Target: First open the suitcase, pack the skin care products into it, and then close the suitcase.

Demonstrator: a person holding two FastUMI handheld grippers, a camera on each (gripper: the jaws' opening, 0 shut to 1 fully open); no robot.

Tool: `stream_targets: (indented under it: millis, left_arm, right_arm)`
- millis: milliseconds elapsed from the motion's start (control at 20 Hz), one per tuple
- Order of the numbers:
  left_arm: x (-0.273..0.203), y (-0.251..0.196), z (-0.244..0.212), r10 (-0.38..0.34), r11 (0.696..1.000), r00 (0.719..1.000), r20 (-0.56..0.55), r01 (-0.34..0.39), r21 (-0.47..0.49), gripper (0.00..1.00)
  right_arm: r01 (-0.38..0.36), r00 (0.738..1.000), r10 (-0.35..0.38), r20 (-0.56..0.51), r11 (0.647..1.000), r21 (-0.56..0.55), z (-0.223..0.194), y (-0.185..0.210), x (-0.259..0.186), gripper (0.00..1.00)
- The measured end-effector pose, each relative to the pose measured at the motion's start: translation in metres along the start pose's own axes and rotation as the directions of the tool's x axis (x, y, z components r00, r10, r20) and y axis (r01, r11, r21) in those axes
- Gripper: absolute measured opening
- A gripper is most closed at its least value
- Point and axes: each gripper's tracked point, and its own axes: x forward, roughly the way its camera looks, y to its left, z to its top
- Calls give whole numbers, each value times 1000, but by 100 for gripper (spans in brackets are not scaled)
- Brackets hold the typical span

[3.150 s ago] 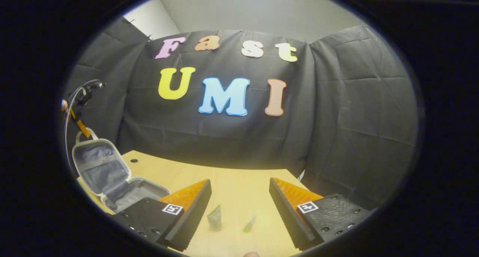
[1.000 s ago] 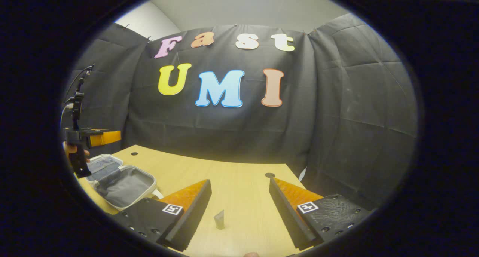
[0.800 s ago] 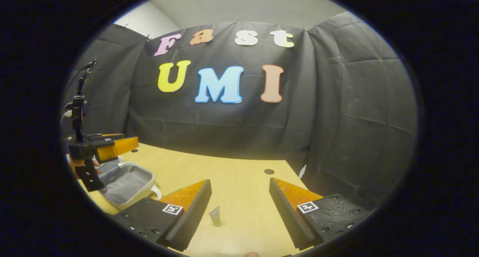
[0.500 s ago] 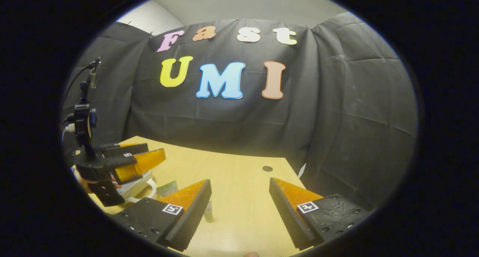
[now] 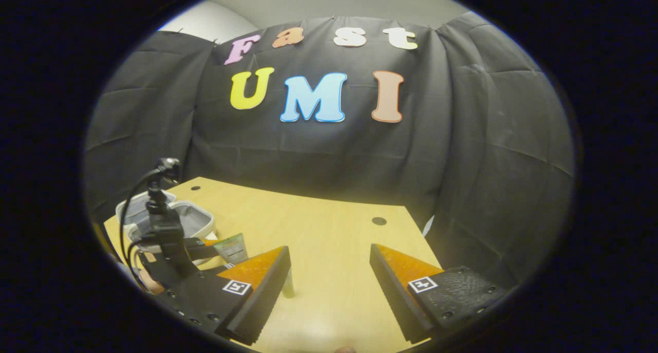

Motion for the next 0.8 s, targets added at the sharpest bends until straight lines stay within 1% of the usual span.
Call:
stream_targets:
  millis: [100,200,250,350,400,450,550,700,750,800]
  left_arm:
    - [6,4,-16,9,999,999,-44,-11,-36,93]
    - [10,9,-26,34,998,995,-94,-39,-46,76]
    - [10,15,-28,52,998,994,-99,-56,-41,61]
    - [11,17,-27,51,998,992,-115,-54,-18,52]
    - [8,18,-28,47,998,988,-145,-52,-29,48]
    - [6,20,-27,29,998,983,-184,-40,-56,46]
    - [-10,23,-16,1,991,978,-210,-29,-132,41]
    - [-43,36,22,-29,973,980,-198,-17,-229,41]
    - [-57,42,38,-33,965,983,-183,-16,-262,39]
    - [-71,50,54,-32,958,986,-164,-16,-286,41]
  right_arm:
    - [-18,1000,18,-12,1000,-4,-4,5,5,94]
    - [-41,999,41,-18,999,3,-7,13,9,95]
    - [-56,998,56,-22,998,9,-7,19,13,95]
    - [-78,996,79,-37,997,24,-12,29,22,95]
    - [-86,995,88,-48,996,36,-15,34,28,95]
    - [-93,994,96,-55,994,53,-17,39,33,95]
    - [-96,991,103,-84,992,83,-27,48,45,95]
    - [-83,985,97,-143,991,104,-55,58,66,95]
    - [-74,981,91,-174,992,105,-68,60,74,94]
    - [-63,974,84,-209,992,106,-82,62,81,93]
